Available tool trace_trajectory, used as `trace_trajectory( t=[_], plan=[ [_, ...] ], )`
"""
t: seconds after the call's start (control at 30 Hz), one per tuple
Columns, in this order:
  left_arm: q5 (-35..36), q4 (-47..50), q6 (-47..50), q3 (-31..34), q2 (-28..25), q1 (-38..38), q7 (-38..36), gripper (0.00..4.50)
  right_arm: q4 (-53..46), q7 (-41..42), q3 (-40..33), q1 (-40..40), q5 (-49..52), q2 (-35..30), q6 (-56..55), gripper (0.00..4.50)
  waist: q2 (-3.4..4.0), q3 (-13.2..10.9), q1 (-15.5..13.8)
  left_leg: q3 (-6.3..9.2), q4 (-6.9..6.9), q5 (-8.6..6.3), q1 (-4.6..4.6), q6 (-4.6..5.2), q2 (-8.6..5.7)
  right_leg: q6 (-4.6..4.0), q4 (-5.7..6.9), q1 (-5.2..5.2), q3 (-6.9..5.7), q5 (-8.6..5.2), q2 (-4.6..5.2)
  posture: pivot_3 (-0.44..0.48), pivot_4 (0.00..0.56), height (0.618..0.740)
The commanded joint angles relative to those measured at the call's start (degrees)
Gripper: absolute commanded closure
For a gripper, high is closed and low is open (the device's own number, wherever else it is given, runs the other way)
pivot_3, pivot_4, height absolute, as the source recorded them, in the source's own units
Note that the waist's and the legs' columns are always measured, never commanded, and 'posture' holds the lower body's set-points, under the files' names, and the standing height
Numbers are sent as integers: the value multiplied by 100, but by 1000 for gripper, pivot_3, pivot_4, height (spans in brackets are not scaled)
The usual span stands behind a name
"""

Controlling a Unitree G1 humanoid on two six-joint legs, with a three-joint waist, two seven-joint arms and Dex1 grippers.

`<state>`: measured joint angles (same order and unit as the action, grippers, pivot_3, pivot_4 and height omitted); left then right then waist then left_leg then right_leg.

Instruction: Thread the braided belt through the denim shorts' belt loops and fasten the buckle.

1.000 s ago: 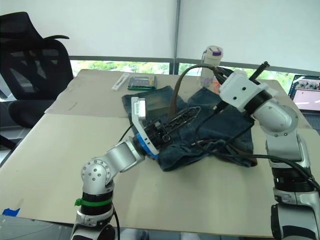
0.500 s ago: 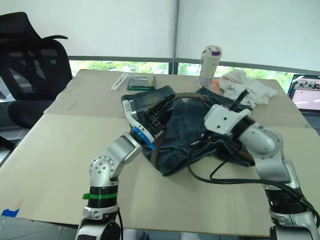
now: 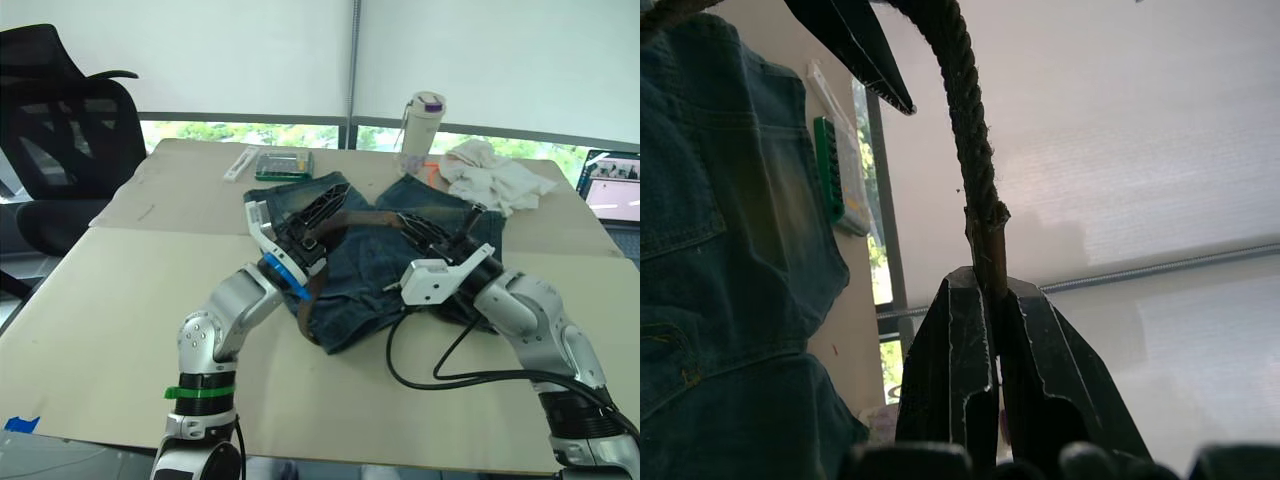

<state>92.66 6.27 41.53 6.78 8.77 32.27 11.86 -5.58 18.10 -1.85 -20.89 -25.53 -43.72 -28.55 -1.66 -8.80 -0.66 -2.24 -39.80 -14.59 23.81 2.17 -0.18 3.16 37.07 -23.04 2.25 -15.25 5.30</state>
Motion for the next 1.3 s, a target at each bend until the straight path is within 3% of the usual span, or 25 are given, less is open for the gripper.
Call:
trace_trajectory(
  t=[0.03,0.4,0.87,1.23,1.3],
  plan=[
    [193,103,27,-69,70,259,70,11,-59,-182,-90,-74,-46,-4,-110,4500,0,0,-3,0,0,0,0,0,0,0,0,0,0,0,0,0,150,740],
    [299,64,17,-55,-18,263,134,11,-105,-367,14,-88,-201,93,-185,4500,0,0,-3,0,0,1,0,-1,-1,0,-2,1,0,0,0,0,150,740],
    [261,14,142,-79,-158,186,227,4469,-37,-451,-21,-65,-182,126,-129,4500,0,0,-1,0,0,1,0,-2,0,0,-2,1,0,0,-1,0,150,740],
    [208,-66,255,-112,-240,127,273,4469,-248,-192,-54,97,168,147,124,4500,0,0,-4,0,1,1,0,-2,0,0,-2,1,0,0,-1,0,150,740],
    [186,-111,276,-80,-311,121,286,4500,-311,-53,-95,162,500,186,218,3665,0,0,-2,1,0,1,0,-2,0,0,-2,2,-1,0,-1,0,150,740]
  ],
)
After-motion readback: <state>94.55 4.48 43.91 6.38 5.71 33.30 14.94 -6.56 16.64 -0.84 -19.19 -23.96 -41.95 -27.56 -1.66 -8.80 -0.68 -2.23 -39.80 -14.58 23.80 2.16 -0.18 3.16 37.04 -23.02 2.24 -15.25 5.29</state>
